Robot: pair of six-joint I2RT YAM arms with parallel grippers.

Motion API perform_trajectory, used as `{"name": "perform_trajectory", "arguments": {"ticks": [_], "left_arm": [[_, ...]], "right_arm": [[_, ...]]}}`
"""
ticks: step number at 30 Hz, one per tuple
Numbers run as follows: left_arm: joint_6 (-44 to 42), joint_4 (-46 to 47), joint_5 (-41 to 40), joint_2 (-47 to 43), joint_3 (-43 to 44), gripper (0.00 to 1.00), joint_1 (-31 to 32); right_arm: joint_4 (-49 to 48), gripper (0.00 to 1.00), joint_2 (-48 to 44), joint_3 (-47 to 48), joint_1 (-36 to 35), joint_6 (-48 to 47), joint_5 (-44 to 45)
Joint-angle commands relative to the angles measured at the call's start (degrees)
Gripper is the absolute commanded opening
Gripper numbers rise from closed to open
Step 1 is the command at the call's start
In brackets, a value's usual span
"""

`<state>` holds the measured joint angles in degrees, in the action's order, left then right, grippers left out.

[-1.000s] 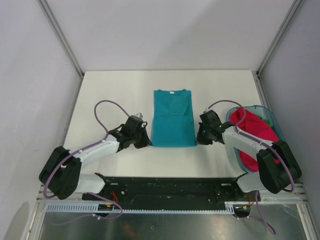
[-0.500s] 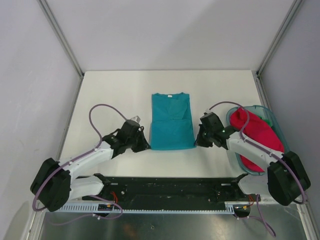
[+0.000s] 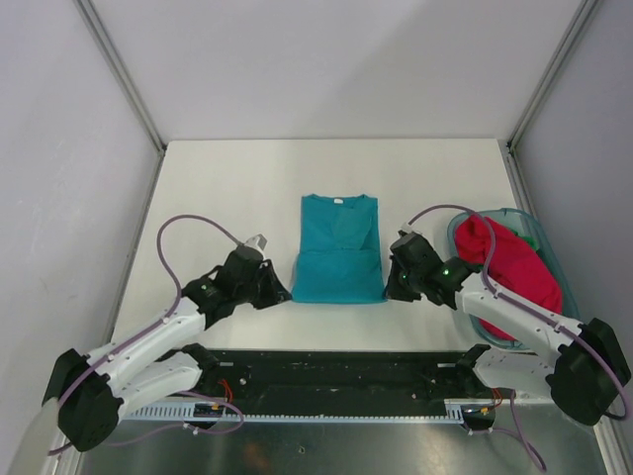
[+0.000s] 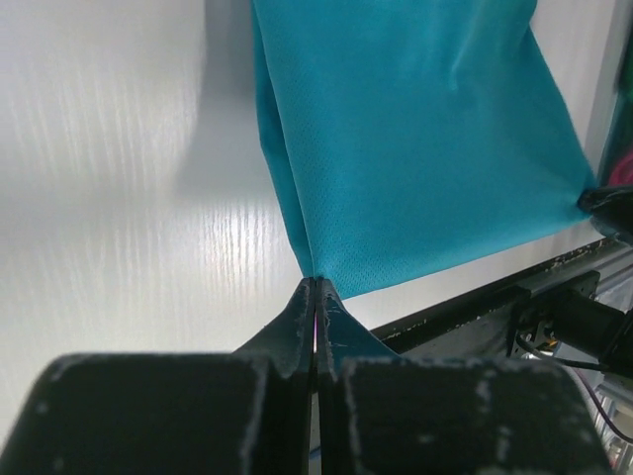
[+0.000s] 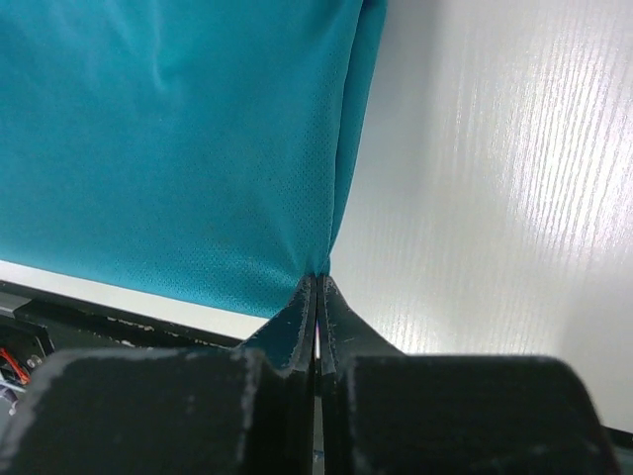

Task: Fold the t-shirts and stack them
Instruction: Grab one side of the 2/3 rectangular tshirt with both arms, then fold the long partially folded tshirt into a neat square

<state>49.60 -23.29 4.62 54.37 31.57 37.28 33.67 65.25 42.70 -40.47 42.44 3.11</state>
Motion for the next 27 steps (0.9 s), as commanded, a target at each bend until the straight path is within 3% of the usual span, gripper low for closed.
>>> {"name": "perform_trajectory", "arguments": {"ticks": [1,6,14,22,27], "left_arm": [[0.61,-2.59,-1.47,-2.06,-0.36,0.0,0.36],[-1.25,-3.09,-3.19,0.58,6.1,0.0,0.11],[-5.41,-2.97,-4.21,12.37,21.44,0.0,-4.34],[-9.15,-2.33,-4.22,26.71,37.58,0.0,-10.2],[-11.21,1.0,-2.89,40.55,48.14,0.0,-13.98]], "right_arm": [[2.69,0.0,-1.5,4.51,-0.53,-0.46,2.91],[3.93,0.0,1.45,10.42,-0.5,-3.05,5.53],[-0.94,0.0,8.49,18.86,4.99,-7.66,6.62],[-12.98,0.0,19.04,26.0,12.65,-10.8,4.38],[-24.24,0.0,29.2,28.94,17.41,-9.83,1.21]]}}
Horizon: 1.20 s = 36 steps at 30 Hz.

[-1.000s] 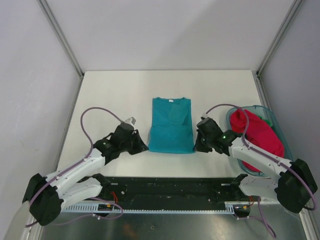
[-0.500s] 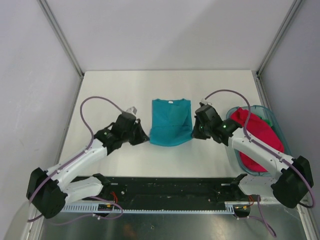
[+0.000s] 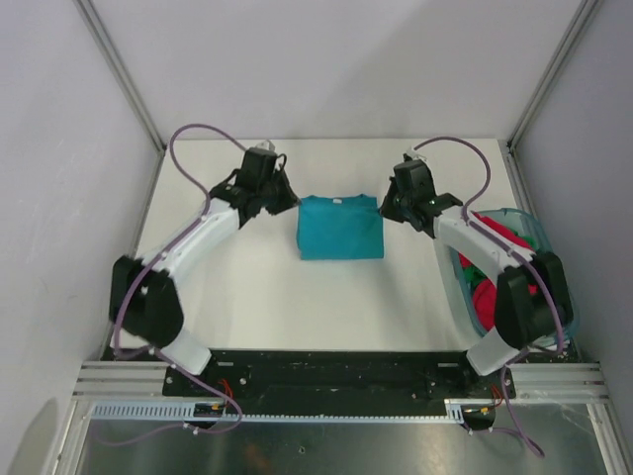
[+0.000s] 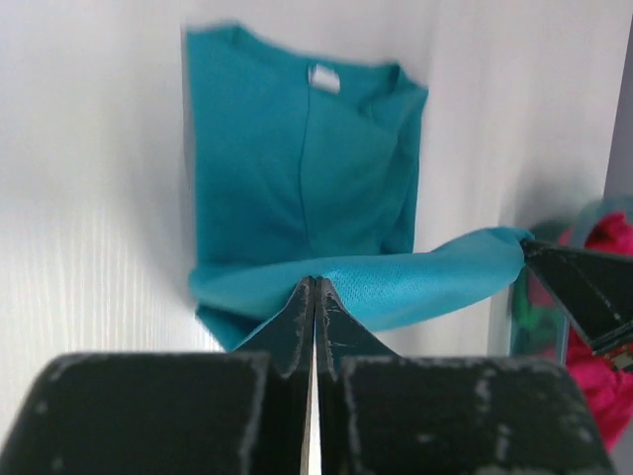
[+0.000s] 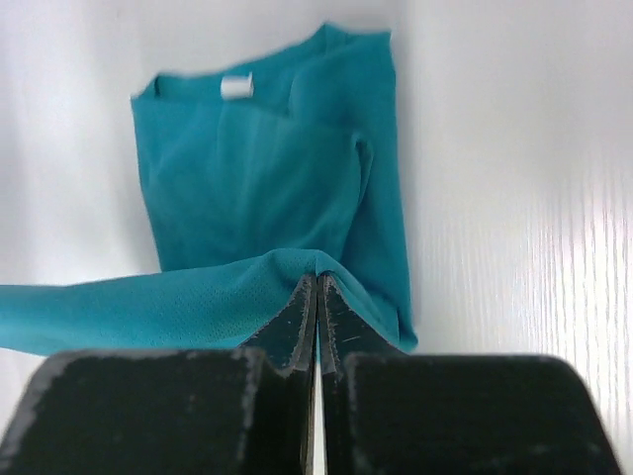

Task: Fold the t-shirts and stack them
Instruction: Fold the long partially folded tshirt into a neat square

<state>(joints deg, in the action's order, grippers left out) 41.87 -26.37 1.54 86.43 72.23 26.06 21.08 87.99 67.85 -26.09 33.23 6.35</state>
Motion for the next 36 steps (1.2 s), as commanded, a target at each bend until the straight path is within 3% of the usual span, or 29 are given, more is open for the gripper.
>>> {"name": "perform_trajectory", "arguments": {"ticks": [1,9,13,27,36], "left_arm": [[-3.82,4.94,0.77,11.78,9.33,0.0,-3.48],[-5.22,9.85,6.16,34.55,27.04,0.0,-6.93],[-4.9,9.98,6.76,39.17,31.23,0.0,-8.13],[-2.22,13.01,0.74,32.47,19.36,0.0,-11.17],[-1.53,13.12,0.52,37.93,17.5,0.0,-11.81]], "right_arm": [[-13.69,0.0,8.94,4.66,3.75,-0.37,-2.47],[-18.97,0.0,29.03,19.75,7.29,0.53,-5.05],[-15.68,0.0,34.35,27.14,8.05,0.75,-5.32],[-15.34,0.0,40.06,33.66,6.36,0.82,-5.69],[-8.16,0.0,46.24,39.22,4.59,1.87,-3.89]]}}
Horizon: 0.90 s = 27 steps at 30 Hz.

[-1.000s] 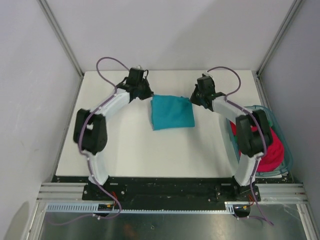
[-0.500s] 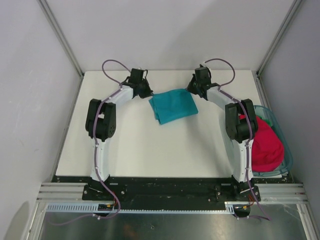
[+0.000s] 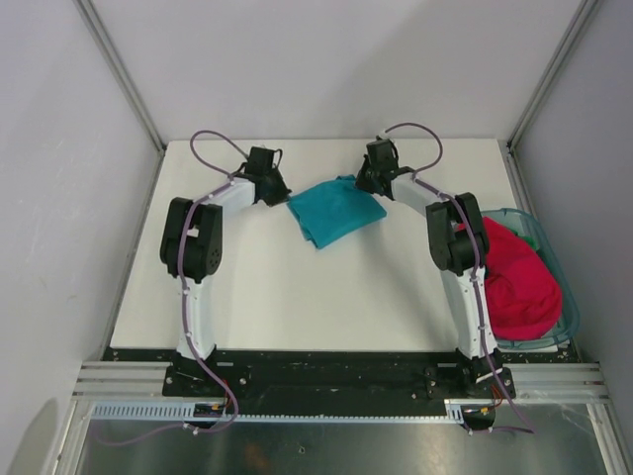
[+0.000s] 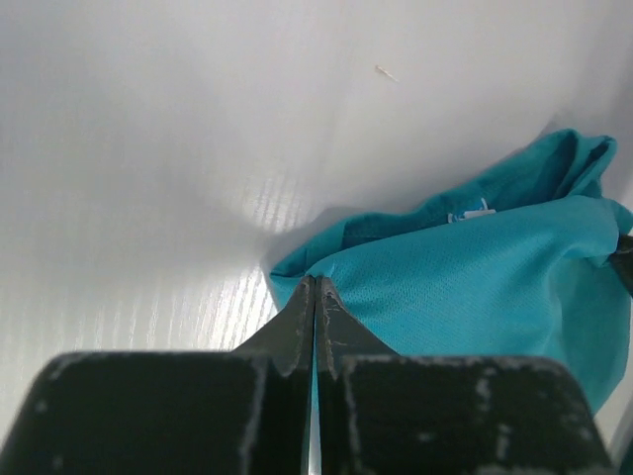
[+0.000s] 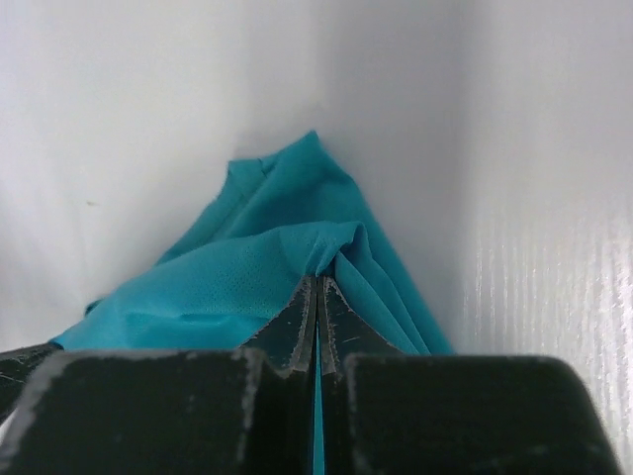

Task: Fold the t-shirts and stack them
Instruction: Fold the long partially folded tshirt into a neat square

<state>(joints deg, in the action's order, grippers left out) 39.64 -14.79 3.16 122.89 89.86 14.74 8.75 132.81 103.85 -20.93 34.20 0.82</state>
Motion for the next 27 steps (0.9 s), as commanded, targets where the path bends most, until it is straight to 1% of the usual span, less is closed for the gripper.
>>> {"name": "perform_trajectory", "arguments": {"ticks": [1,3,9,14,17,19,22,25,27], "left_arm": [[0.61,1.48,-0.9,1.78,-0.27,0.0,-0.49],[0.48,1.55,-0.09,2.04,-0.84,0.0,-0.44],[-1.56,1.55,4.11,1.02,-2.97,0.0,1.05],[-2.75,1.67,5.51,-3.89,-9.27,0.0,3.63],[-3.21,1.85,5.21,-7.88,-13.86,0.0,5.21],[-3.37,1.93,4.84,-10.36,-16.06,0.0,5.67],[-3.91,1.91,4.23,-13.43,-17.44,0.0,5.76],[-4.71,1.87,3.17,-14.43,-16.8,0.0,5.56],[-5.22,1.87,3.21,-13.42,-15.64,0.0,4.95]], "right_arm": [[5.75,0.0,1.14,2.95,-0.5,1.24,2.3],[6.76,0.0,-0.67,-0.1,-0.18,2.46,3.12],[4.93,0.0,-12.47,-19.89,-0.04,7.34,3.75],[5.26,0.0,-24.09,-35.42,-3.02,9.67,5.88],[5.94,0.0,-31.75,-42.16,-4.16,10.7,6.56],[6.48,0.0,-35.72,-44.18,-4.37,10.4,7.2],[5.53,0.0,-39.95,-44.47,-4.33,8.49,7.42],[4.18,0.0,-40.49,-42.48,-3.4,6.58,7.35],[0.87,0.0,-39.35,-41.73,-2.18,5.18,6.28]]}}
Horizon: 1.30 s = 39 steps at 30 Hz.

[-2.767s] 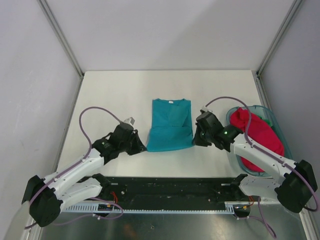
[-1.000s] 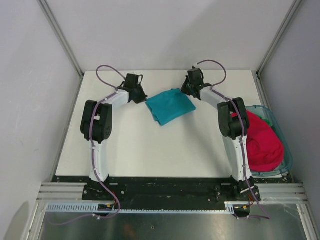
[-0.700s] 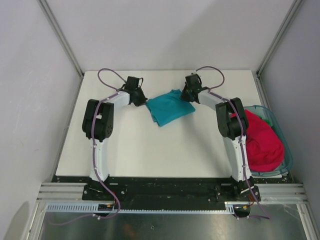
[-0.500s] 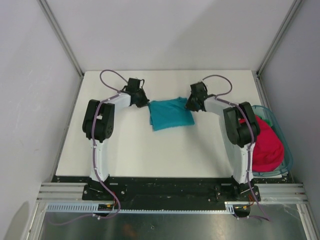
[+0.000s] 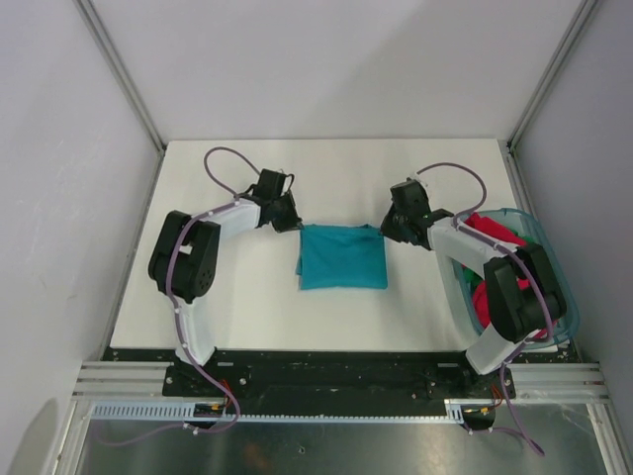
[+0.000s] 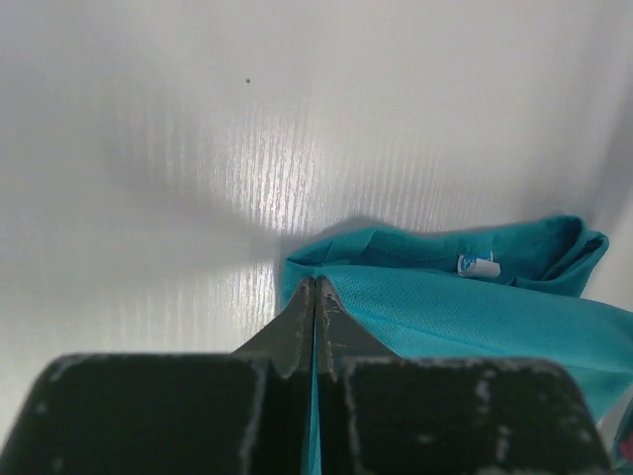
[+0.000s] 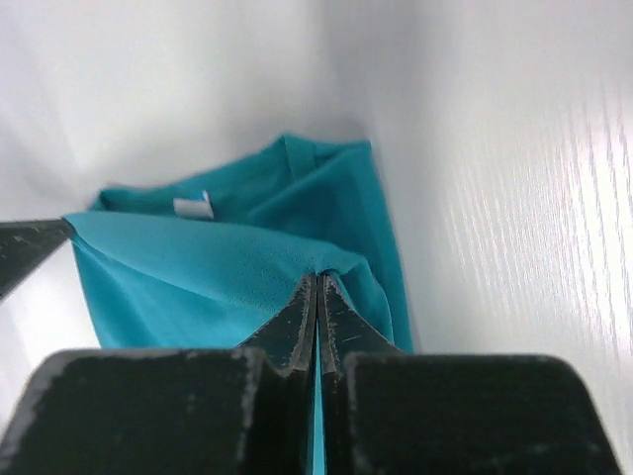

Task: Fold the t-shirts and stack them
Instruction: Fold the long partially folded tshirt into a neat square, then smooth out wrinkles on the folded tshirt

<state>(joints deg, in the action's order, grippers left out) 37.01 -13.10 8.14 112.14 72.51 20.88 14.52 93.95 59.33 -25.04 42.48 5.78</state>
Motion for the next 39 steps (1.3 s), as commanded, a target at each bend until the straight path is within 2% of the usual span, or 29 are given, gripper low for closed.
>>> {"name": "perform_trajectory", "arguments": {"ticks": [1,3,6,9,12,15,17,20,23,26,30,33,39], "left_arm": [[-2.71,0.23,-1.48,-1.81,2.49,0.0,-1.55],[-3.37,0.22,-0.63,0.48,4.53,0.0,-2.47],[-4.4,0.26,0.09,4.09,7.42,0.0,-3.32],[-4.96,0.25,0.45,5.76,9.16,0.0,-4.17],[-5.5,0.27,0.94,6.19,10.05,0.01,-5.0],[-6.33,0.25,2.24,6.0,10.67,0.11,-5.66],[-6.82,0.18,2.43,5.13,10.71,0.23,-5.87],[-7.3,0.07,2.03,1.9,9.64,0.39,-6.03],[-7.43,-0.2,1.52,-2.23,7.66,0.46,-6.11],[-6.85,-0.56,1.79,-6.74,4.3,0.45,-5.78],[-4.77,-1.03,2.35,-12.46,-2.42,0.36,-3.92],[-1.91,-1.14,2.94,-16.06,-8.48,0.32,-2.53],[0.01,-1.06,5.69,-19.52,-15.15,0.31,1.51]], "right_arm": [[-7.03,0.01,0.55,2.98,2.67,-3.63,0.14],[-11.73,0.07,2.84,3.47,4.2,-4.6,-2.17],[-17.21,0.27,6.89,5.46,5.85,-6.33,-4.07],[-16.89,0.47,9.1,8.98,6.81,-8.32,-4.9],[-15.34,0.56,7.73,10.11,6.93,-9.72,-4.79],[-11.07,0.56,5.33,10.26,5.94,-10.44,-4.13],[-7.99,0.55,3.91,10.21,4.38,-11.22,-2.75],[-3.04,0.47,2.24,9.86,1.91,-11.75,-1.3],[-0.23,0.41,0.24,8.18,-0.33,-11.86,-0.79],[0.63,0.38,-2.41,5.49,-2.19,-11.8,-0.82],[-1.55,0.36,-3.34,2.94,-3.38,-12.3,-3.57],[-2.72,0.35,-1.8,2.68,-4.76,-12.24,-4.89],[-4.32,0.34,1.16,2.72,-9.68,-12.13,-3.5]]}}
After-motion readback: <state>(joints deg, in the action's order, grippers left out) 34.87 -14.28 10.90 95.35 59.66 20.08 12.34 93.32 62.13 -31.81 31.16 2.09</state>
